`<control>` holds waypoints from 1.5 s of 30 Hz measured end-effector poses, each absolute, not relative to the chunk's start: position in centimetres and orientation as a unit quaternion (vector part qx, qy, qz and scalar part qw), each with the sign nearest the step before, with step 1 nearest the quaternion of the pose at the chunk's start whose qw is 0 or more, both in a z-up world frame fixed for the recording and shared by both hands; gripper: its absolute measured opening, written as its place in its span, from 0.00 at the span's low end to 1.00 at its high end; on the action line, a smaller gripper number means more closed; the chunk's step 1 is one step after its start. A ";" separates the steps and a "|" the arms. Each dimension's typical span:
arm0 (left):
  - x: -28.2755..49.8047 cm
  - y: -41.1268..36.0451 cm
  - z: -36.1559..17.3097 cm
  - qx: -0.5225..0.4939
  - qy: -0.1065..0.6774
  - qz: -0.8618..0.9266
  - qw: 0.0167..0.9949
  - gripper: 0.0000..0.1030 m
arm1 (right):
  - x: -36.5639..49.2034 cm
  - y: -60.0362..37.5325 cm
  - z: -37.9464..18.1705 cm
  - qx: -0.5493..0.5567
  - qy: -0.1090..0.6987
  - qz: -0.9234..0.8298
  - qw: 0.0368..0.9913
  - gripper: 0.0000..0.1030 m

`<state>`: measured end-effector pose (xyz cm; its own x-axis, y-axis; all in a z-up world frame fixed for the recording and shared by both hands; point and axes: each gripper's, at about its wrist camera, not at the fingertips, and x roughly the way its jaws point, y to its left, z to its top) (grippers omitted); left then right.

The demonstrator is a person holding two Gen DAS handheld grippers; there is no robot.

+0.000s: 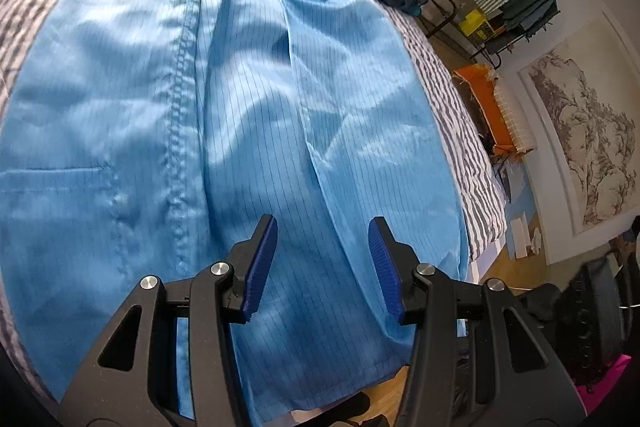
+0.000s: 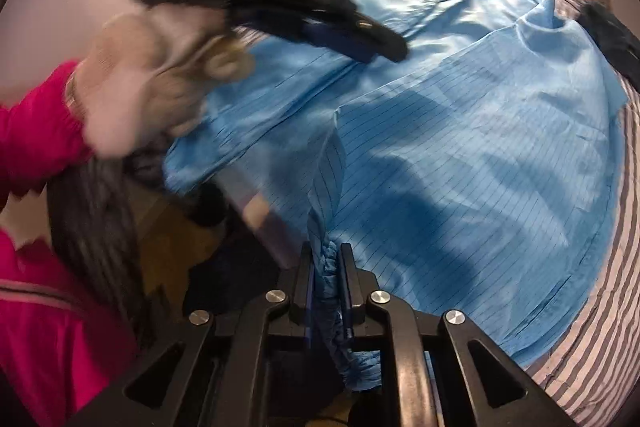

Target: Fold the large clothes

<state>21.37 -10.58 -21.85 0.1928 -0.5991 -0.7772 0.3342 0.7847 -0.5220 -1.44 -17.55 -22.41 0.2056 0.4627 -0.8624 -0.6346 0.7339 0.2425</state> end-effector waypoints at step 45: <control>14.3 -14.0 -24.3 -0.136 0.596 -0.347 0.711 0.00 | 34.4 -41.8 -24.2 0.266 0.446 0.071 0.852 0.00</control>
<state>14.33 -14.04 -24.33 0.0490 -0.6560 -0.7532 0.3326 0.7218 -0.6070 34.43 -41.83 -24.18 0.5918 0.3589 -0.7218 0.1161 0.8482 0.5169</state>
